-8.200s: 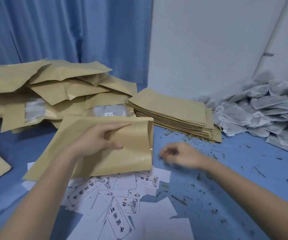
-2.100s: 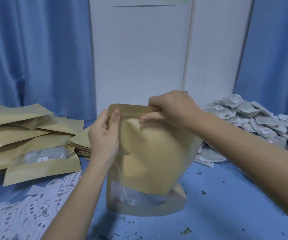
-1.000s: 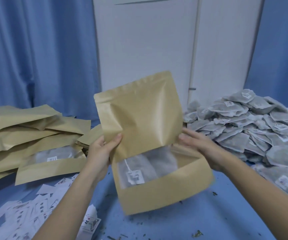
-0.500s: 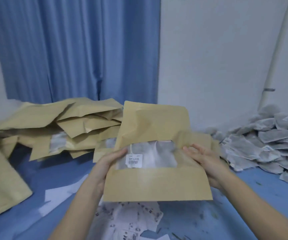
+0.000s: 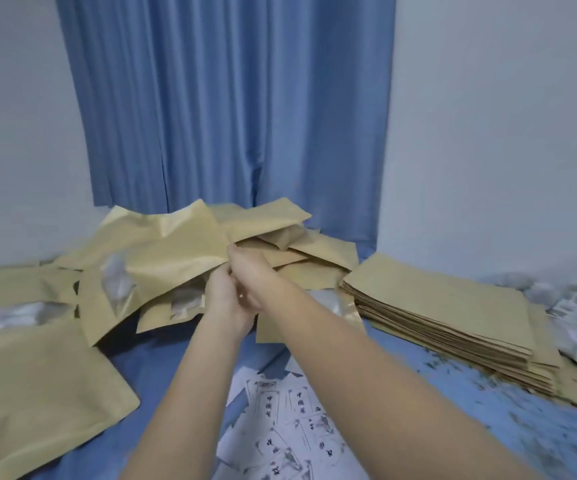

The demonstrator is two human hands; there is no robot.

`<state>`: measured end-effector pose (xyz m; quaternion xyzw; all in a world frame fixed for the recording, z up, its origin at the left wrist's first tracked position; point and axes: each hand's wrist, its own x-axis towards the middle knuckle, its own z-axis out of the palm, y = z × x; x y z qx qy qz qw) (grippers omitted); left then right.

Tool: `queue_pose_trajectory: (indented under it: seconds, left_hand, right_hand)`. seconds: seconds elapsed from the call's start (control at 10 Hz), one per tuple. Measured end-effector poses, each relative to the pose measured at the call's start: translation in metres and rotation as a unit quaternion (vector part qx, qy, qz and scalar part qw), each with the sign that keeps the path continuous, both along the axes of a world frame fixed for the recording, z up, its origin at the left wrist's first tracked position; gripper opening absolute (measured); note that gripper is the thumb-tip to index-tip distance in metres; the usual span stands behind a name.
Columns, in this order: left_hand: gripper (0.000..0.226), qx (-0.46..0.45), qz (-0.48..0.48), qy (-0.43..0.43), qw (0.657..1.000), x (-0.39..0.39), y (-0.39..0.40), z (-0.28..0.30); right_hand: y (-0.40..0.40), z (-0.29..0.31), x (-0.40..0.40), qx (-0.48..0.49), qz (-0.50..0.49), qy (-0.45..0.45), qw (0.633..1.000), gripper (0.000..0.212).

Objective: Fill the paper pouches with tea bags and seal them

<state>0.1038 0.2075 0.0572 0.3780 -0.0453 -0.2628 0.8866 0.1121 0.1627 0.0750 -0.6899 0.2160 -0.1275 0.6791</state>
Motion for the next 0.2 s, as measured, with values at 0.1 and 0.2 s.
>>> queue_pose_trajectory:
  seconds: [0.1, 0.2]
  left_hand:
    - [0.018, 0.097, -0.007, -0.014, 0.995, -0.011, -0.015, -0.016]
    - [0.016, 0.088, -0.017, -0.008, 0.996, -0.029, -0.025, -0.026]
  right_hand:
    - [-0.020, 0.001, -0.037, 0.003, -0.047, 0.007, 0.999, 0.025]
    - [-0.041, -0.005, -0.082, 0.056, -0.067, -0.062, 0.994, 0.027]
